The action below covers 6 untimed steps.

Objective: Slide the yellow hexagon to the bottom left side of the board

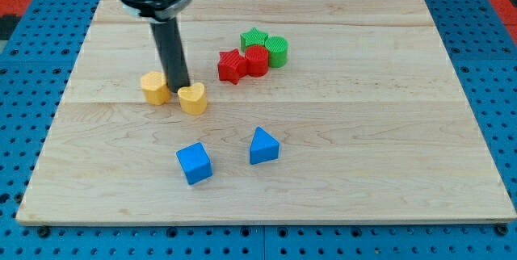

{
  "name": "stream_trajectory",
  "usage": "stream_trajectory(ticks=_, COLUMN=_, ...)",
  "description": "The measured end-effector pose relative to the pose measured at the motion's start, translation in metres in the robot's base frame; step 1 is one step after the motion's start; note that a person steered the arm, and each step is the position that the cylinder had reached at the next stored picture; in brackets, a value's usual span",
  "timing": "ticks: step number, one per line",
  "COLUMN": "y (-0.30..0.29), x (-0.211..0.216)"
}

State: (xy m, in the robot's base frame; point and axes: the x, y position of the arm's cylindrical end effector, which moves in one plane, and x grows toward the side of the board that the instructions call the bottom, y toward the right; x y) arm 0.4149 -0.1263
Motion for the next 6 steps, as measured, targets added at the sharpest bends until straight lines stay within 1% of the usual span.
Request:
stream_trajectory(ticks=1, y=-0.002, x=-0.026)
stream_trajectory(ticks=2, y=-0.049, x=-0.009)
stream_trajectory(ticks=3, y=-0.065, x=0.061)
stream_trajectory(ticks=4, y=-0.077, x=0.08)
stream_trajectory(ticks=5, y=-0.049, x=0.09)
stream_trajectory(ticks=6, y=-0.074, x=0.115)
